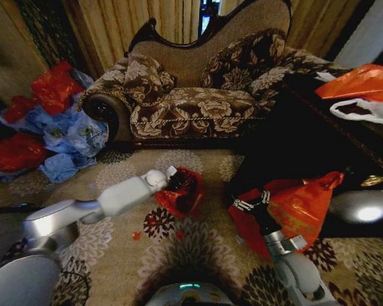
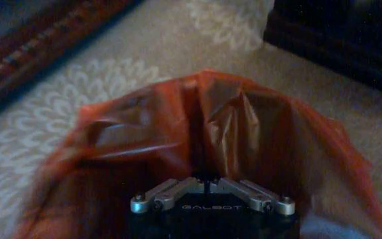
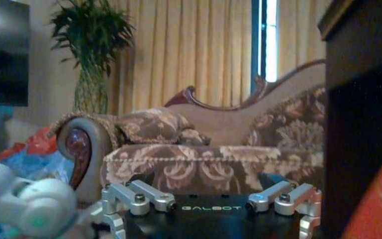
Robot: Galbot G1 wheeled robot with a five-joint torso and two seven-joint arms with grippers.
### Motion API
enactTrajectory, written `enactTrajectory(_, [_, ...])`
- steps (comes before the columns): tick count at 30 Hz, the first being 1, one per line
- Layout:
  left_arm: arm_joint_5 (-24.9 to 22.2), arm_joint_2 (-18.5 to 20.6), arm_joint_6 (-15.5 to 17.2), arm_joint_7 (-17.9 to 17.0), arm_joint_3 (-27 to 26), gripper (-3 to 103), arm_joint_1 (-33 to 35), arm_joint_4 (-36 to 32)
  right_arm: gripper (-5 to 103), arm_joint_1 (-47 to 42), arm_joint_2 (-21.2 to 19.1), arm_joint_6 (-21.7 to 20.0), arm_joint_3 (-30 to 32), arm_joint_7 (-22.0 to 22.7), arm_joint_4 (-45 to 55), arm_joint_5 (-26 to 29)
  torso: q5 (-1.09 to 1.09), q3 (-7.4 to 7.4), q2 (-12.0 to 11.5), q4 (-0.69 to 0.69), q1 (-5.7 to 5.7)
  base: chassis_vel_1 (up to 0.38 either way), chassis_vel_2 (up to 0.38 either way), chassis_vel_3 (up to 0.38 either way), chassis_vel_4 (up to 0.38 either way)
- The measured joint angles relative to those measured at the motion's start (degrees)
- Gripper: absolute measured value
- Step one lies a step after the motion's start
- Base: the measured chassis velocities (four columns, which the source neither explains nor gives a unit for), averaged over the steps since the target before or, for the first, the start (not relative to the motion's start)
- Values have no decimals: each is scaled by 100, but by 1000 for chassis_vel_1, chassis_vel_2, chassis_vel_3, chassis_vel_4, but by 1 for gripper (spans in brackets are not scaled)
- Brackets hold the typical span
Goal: Place a garbage bag over the trash bin.
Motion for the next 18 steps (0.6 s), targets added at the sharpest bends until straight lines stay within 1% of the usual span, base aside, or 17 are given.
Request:
enactTrajectory(1, [119,-277,23,47,19,0,-5,428,100,-72,0,6,29,18,-8,16,-1,0,0,-2,0,0,0,0,0])
enactTrajectory(2, [119,-277,23,47,19,0,-5,428,100,-72,0,6,29,18,-8,16,-1,0,0,-2,0,0,0,0,0])
enactTrajectory(3, [279,-547,9,136,53,0,-28,916,100,-111,-15,15,78,38,-40,39,2,0,0,-1,0,0,0,0,0])
enactTrajectory(5, [386,-798,-23,211,65,0,-38,1449,100,-128,-44,18,114,75,-69,75,1,0,0,1,0,0,0,0,0])
enactTrajectory(6, [386,-798,-23,211,65,0,-38,1449,100,-128,-44,18,114,75,-69,75,1,0,0,1,0,0,0,0,0])
enactTrajectory(9, [379,-932,-14,262,-32,0,38,1824,100,-147,-95,18,139,100,-117,128,2,0,0,1,0,0,0,0,0])
enactTrajectory(13, [315,-951,9,273,-102,0,141,1905,100,-145,-121,18,139,114,-162,139,0,0,0,3,0,0,0,0,0])
enactTrajectory(15, [211,-985,48,269,-185,0,232,1955,100,-127,-145,18,128,131,-214,140,0,0,0,3,0,0,0,0,0])
enactTrajectory(18, [140,-1065,76,262,-248,0,323,2084,100,-125,-172,16,108,180,-262,160,0,0,0,2,0,0,0,0,0])
